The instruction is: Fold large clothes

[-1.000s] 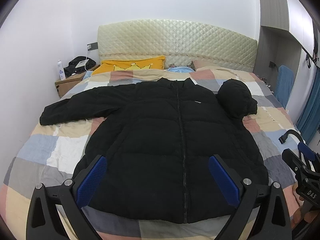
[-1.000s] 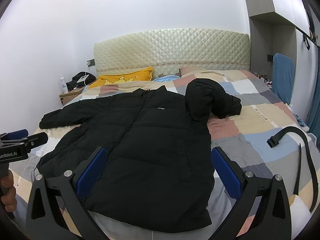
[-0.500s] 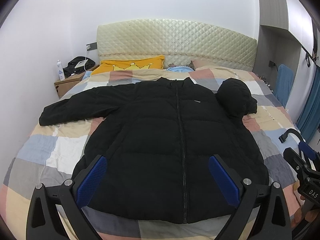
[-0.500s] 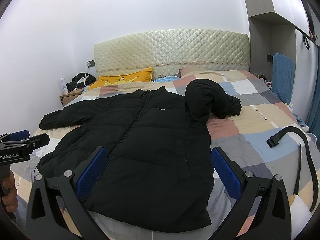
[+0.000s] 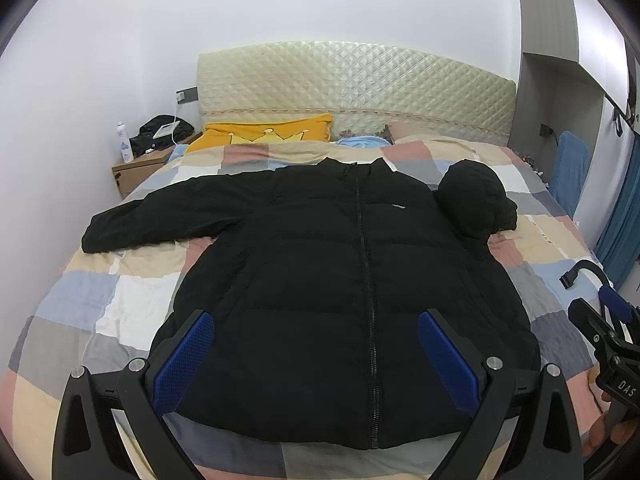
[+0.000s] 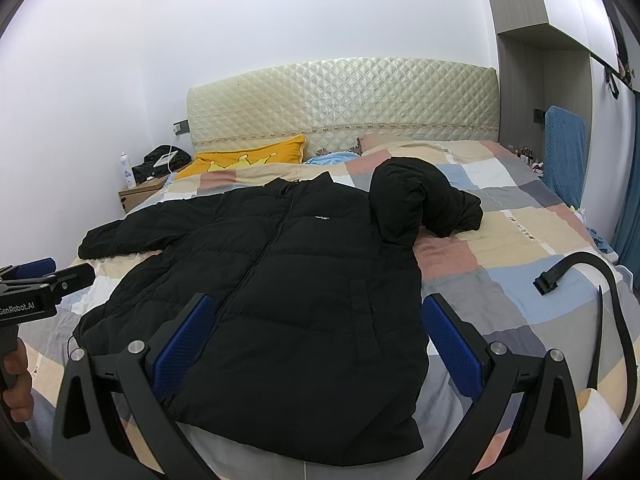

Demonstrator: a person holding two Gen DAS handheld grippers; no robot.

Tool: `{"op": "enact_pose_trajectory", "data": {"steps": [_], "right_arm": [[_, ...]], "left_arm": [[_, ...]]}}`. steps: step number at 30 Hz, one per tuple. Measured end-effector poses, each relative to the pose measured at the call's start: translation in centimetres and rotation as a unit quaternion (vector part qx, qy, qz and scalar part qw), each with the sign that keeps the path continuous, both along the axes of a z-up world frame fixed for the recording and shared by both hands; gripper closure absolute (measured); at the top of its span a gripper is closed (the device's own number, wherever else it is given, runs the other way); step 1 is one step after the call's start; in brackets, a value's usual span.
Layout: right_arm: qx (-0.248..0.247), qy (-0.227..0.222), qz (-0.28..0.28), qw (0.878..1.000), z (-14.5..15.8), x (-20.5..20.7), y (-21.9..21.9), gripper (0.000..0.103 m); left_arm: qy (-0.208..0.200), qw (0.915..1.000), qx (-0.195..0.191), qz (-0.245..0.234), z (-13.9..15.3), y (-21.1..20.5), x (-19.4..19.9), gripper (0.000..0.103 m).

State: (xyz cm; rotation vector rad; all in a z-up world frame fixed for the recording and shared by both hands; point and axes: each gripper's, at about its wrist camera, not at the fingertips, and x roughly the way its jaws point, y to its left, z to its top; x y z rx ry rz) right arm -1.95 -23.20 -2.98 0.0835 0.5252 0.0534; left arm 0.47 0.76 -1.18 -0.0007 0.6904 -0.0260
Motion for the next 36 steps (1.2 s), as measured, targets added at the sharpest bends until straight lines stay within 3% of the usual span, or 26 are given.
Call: {"op": "enact_pose_trajectory", "data": {"steps": [27,36], "right_arm": [[0.009,0.000,0.004,1.000,-0.1,0.3,0.0,0.000],[0.002,-0.001,-0.019,1.000,0.5,1.0,-1.2,0.000]], "left_arm": [[0.002,0.9999,-0.004,-0.011,0.8,-0.8,0.3,0.000],[-0.031,0.9971,0.008,-0.069,6.5,-6.7,2.2,0.000]]}}
